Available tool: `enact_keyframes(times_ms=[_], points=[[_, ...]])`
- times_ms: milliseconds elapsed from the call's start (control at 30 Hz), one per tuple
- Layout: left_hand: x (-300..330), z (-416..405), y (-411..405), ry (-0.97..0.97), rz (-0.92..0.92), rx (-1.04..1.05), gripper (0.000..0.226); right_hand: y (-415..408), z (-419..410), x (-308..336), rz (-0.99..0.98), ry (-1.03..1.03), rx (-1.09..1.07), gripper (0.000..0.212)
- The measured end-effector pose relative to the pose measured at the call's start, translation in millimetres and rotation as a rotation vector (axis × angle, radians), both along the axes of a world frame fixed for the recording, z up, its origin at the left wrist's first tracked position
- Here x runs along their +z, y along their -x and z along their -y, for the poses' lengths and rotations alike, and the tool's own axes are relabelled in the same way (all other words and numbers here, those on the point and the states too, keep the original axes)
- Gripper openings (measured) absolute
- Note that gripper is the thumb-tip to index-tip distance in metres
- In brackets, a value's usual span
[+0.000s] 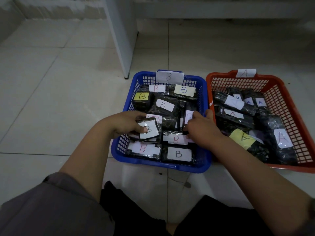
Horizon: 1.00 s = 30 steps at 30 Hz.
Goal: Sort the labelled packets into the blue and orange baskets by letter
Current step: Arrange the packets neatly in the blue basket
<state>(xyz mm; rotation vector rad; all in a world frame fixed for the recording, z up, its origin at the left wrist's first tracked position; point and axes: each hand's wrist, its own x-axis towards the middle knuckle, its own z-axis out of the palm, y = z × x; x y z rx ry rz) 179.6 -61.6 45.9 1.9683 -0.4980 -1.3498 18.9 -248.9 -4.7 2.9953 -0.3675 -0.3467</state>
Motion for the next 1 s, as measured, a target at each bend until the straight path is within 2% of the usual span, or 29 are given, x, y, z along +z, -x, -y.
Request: enact_keyframes(times_ms=[100,167,200,233,267,300,367,467,567,633,767,833,900,1000], points=[[9,-6,-3,0.018,0.016,0.056,0.040,3,1,2,0.057,0.007,-0.028,0.019],[14,-10,-3,0.053,0.013,0.103,0.036,7,0,11,0.241,-0.152,-0.149,0.024],[16,-10,-1,0.073,0.004,0.118,0.037,9,-4,20,0.360,-0.384,-0.249,0.026],[16,-8,4,0.086,-0.011,0.117,0.039,11,-8,29,0.444,-0.710,-0.338,0.026],[15,-4,10,0.089,-0.028,0.102,0.041,14,-12,35,0.475,-1.035,-0.390,0.027],[13,1,18,0.088,-0.049,0.082,0.042,18,-17,41,0.448,-1.258,-0.400,0.030],[5,13,32,0.097,-0.125,0.064,0.038,26,-25,41,0.319,-1.404,-0.353,0.045],[-8,23,45,0.107,-0.205,0.063,0.028,34,-25,29,0.299,-1.318,-0.349,0.065],[-12,24,42,0.117,-0.134,0.033,0.028,41,-19,21,0.256,-1.235,-0.367,0.069],[-10,19,33,0.081,0.014,-0.018,0.033,44,-17,18,0.196,-1.051,-0.304,0.063],[-14,9,21,-0.028,0.278,-0.183,0.039,39,-22,14,0.136,-0.699,-0.186,0.030],[-15,10,27,-0.053,0.310,-0.215,0.038,35,-25,12,0.117,-0.488,-0.128,0.026],[-21,13,38,-0.085,0.323,-0.284,0.037,34,-27,6,0.095,-0.187,-0.009,0.024],[-32,17,55,-0.094,0.316,-0.285,0.040,36,-30,-3,0.053,0.002,0.039,0.014]])
